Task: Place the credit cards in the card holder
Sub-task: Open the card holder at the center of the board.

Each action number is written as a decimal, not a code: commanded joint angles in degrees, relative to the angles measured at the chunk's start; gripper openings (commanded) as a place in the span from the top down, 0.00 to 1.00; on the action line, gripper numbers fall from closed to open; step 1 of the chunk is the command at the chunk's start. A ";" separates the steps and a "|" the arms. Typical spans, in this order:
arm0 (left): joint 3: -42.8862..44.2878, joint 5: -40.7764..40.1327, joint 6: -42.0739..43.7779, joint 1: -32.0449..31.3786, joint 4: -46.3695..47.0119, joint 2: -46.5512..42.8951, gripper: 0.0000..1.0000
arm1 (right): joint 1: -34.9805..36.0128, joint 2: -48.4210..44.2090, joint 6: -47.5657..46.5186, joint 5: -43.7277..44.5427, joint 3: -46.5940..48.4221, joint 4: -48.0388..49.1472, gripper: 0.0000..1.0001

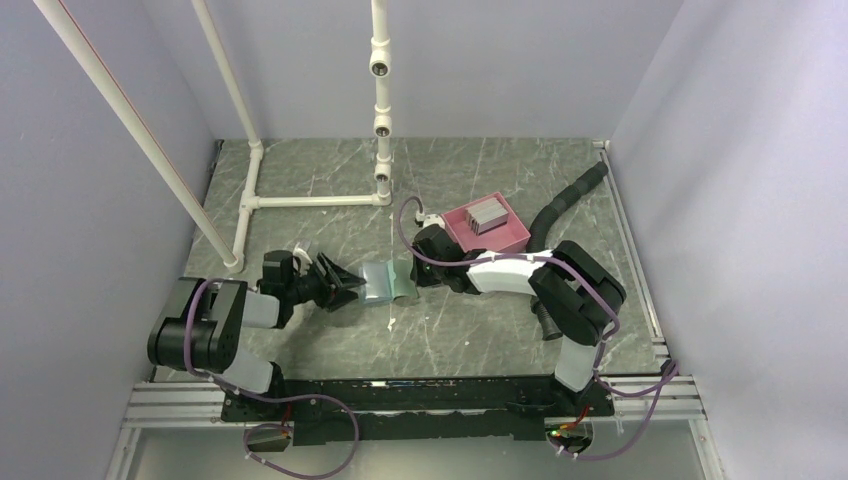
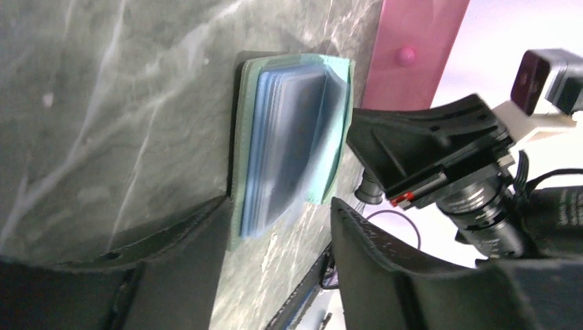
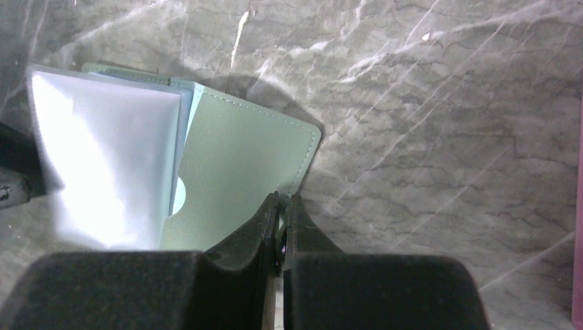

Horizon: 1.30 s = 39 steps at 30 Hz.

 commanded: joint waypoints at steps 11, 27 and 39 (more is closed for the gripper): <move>-3.34 3.42 -10.73 -2.23 18.88 -7.57 0.55 | 0.89 4.27 0.55 -6.59 -0.40 1.48 1.00; 8.58 -8.31 8.49 -6.67 -23.11 -13.31 0.53 | 1.83 4.57 0.34 -6.75 0.59 0.28 1.00; 10.86 -12.81 13.77 -7.11 -32.56 -14.99 0.40 | 2.22 -0.98 -2.77 -4.77 8.30 -16.10 0.68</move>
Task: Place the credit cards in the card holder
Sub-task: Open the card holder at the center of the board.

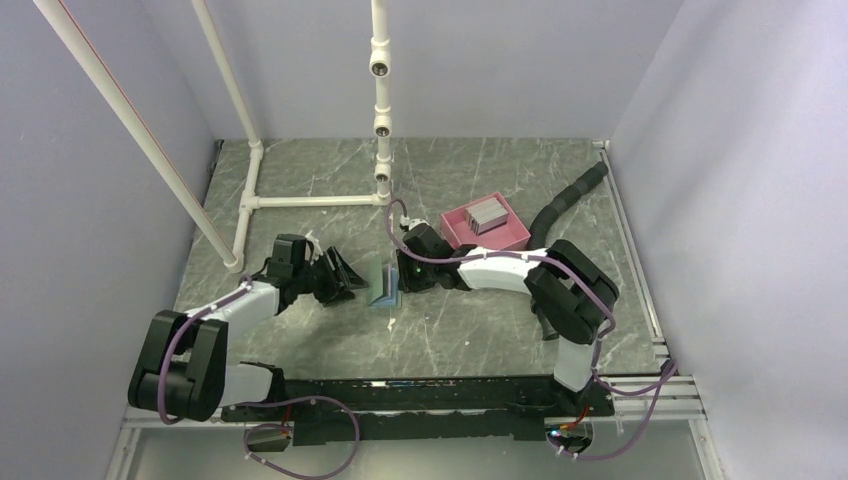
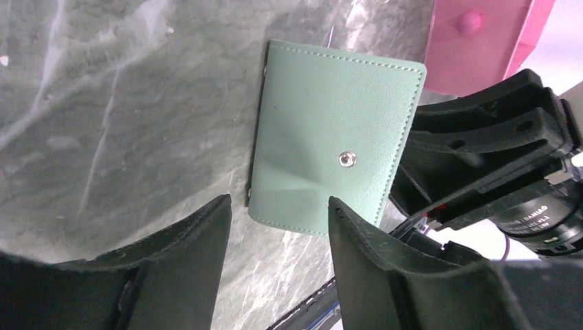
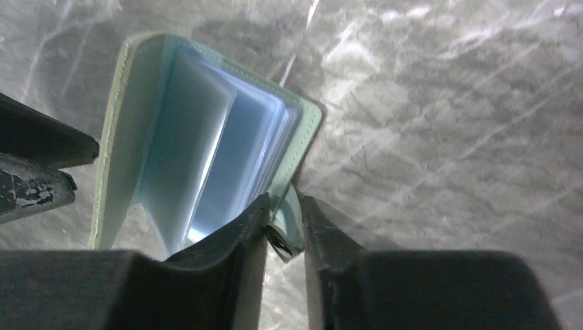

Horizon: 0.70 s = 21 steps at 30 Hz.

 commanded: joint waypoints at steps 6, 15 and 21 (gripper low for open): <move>2.13 0.94 1.49 -0.27 -2.64 -5.41 0.33 | 0.29 -8.04 -2.07 1.92 7.54 -17.39 0.51; 16.77 -11.14 6.52 -8.30 -16.64 -0.89 0.05 | -1.21 -8.77 2.79 -4.46 4.83 -11.08 0.67; 23.87 -20.13 8.45 -13.76 -22.30 8.95 0.01 | -1.55 -6.15 3.09 -4.13 2.89 -7.08 0.68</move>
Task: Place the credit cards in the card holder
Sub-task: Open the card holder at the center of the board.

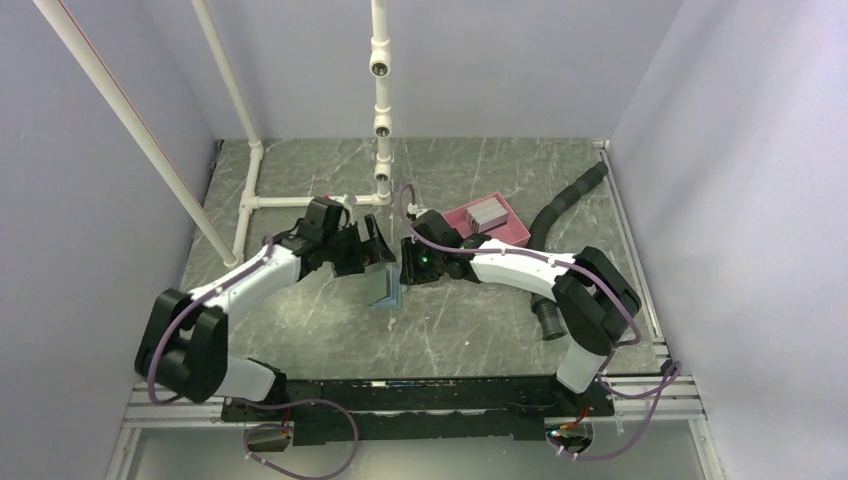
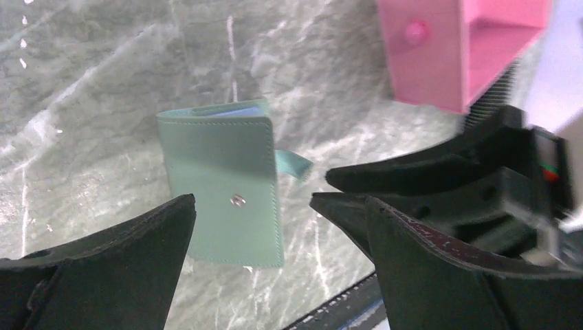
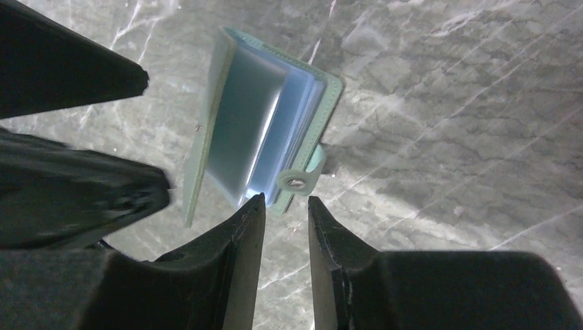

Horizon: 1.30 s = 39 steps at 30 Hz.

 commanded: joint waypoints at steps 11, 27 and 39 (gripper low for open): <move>-0.07 -16.74 2.92 -4.52 -11.35 4.77 0.28 | -0.27 2.91 -1.34 6.37 -2.28 4.18 0.73; -17.05 -2.60 -1.86 3.90 4.47 -8.58 0.93 | 3.15 -2.36 -2.10 -6.11 1.83 5.27 0.54; -24.64 -0.12 -4.10 8.03 10.88 -9.80 0.97 | 1.40 5.98 0.61 -13.91 3.70 10.23 0.40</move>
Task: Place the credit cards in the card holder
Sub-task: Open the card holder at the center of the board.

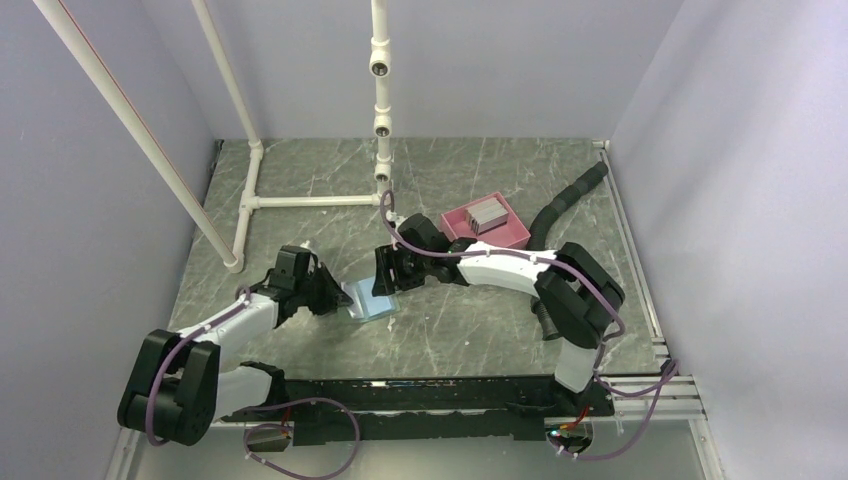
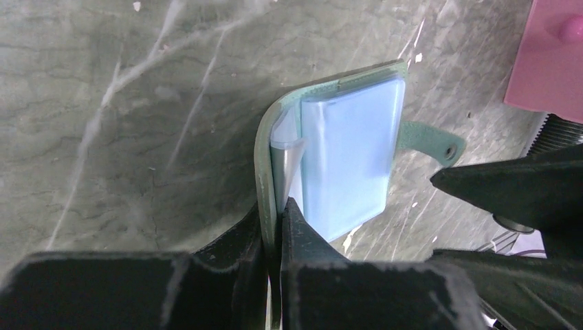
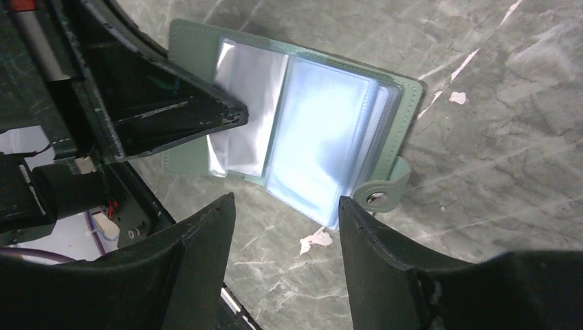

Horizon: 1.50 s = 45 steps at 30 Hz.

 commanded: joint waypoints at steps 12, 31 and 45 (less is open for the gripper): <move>-2.23 2.38 -1.08 1.03 4.03 0.97 0.97 | -1.15 6.97 1.83 -6.18 3.12 5.58 0.40; -2.86 3.57 -2.69 1.03 7.98 2.50 0.97 | -0.54 7.51 9.54 -17.18 0.42 19.65 0.56; -0.68 -4.49 -7.84 2.14 -13.40 -11.06 0.27 | -0.45 11.82 11.65 -21.08 0.84 23.72 0.48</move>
